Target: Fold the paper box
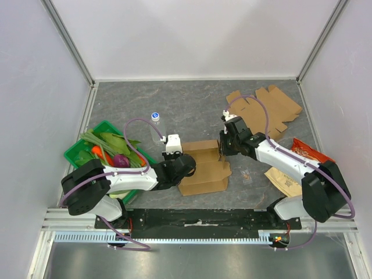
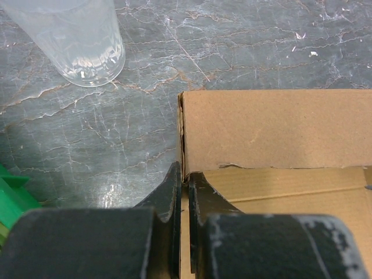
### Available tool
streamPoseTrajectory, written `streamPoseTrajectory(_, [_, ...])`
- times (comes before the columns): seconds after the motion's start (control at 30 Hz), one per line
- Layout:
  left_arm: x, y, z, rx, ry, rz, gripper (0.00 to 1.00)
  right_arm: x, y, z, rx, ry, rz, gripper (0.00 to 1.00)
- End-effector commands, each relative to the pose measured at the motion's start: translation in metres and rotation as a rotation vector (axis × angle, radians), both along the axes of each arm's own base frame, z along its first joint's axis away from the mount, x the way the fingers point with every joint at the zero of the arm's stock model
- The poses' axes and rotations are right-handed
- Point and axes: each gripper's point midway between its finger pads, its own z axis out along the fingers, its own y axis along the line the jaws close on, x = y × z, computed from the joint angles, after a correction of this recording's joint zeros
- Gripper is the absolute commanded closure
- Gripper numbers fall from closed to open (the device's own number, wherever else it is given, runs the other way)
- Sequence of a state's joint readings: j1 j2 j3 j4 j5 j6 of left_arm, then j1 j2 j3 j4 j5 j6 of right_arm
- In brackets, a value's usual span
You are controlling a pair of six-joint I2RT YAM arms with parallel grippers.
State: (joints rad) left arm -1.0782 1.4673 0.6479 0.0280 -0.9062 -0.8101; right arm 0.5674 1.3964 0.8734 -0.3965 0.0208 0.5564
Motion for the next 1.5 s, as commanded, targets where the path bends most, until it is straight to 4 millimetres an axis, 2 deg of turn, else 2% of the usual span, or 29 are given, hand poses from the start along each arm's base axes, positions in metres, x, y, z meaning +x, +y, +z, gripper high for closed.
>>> streamPoseTrajectory(0.0, [0.002,0.003,0.006,0.005,-0.033,0.006,0.98,0.002,0.013,0.018,0.008,-0.111,0.232,0.68])
streamPoseTrajectory(0.03, [0.002,0.004,0.006,0.008,-0.033,0.008,0.98,-0.001,0.014,0.022,0.009,-0.127,0.27,0.58])
streamPoseTrajectory(0.13, [0.001,0.008,0.005,0.014,-0.034,0.01,0.98,-0.009,0.022,0.032,0.051,-0.142,0.336,0.48])
streamPoseTrajectory(0.2, [0.0,0.009,0.005,0.014,-0.035,0.011,0.98,-0.012,0.022,0.038,0.087,-0.144,0.353,0.45])
streamPoseTrajectory(0.37, [0.0,0.009,0.003,0.02,-0.03,0.009,0.98,-0.01,0.004,0.073,0.168,-0.216,0.278,0.31])
streamPoseTrajectory(0.47, [0.0,0.009,0.004,0.022,-0.032,0.008,0.98,-0.004,-0.021,0.083,0.147,-0.224,0.156,0.26])
streamPoseTrajectory(0.5, [0.0,0.009,0.003,0.026,-0.033,0.011,0.98,0.006,-0.042,0.082,0.072,-0.242,0.049,0.25])
streamPoseTrajectory(0.57, [0.001,0.011,0.003,0.029,-0.035,0.015,0.98,0.013,-0.071,0.081,-0.024,-0.241,-0.077,0.23])
streamPoseTrajectory(0.6, [0.001,0.011,0.003,0.03,-0.034,0.015,0.98,0.013,-0.082,0.077,-0.078,-0.227,-0.116,0.23])
streamPoseTrajectory(0.63, [0.001,0.011,0.003,0.032,-0.034,0.016,0.98,0.022,-0.099,0.075,-0.162,-0.234,-0.186,0.26])
streamPoseTrajectory(0.7, [0.001,0.01,0.002,0.032,-0.032,0.017,0.98,0.028,-0.104,0.07,-0.217,-0.228,-0.18,0.3])
streamPoseTrajectory(0.77, [0.001,0.009,0.0,0.034,-0.027,0.013,0.98,0.035,-0.096,0.053,-0.235,-0.186,-0.112,0.38])
streamPoseTrajectory(0.8, [0.001,0.008,0.002,0.029,-0.03,0.012,0.98,0.036,-0.093,0.038,-0.269,-0.142,-0.055,0.4])
streamPoseTrajectory(0.93, [0.002,0.006,0.001,0.033,-0.026,0.01,0.98,0.031,-0.06,0.019,-0.239,-0.11,0.164,0.43])
streamPoseTrajectory(1.03, [0.002,0.004,0.003,0.031,-0.029,0.007,0.98,0.019,-0.031,0.018,-0.152,-0.135,0.311,0.43])
streamPoseTrajectory(1.2, [0.002,0.004,0.001,0.035,-0.027,0.008,0.98,0.007,0.0,0.026,-0.058,-0.155,0.427,0.44])
streamPoseTrajectory(1.47, [0.002,0.003,0.002,0.028,-0.024,0.004,0.98,-0.002,0.013,0.016,-0.01,-0.144,0.423,0.41])
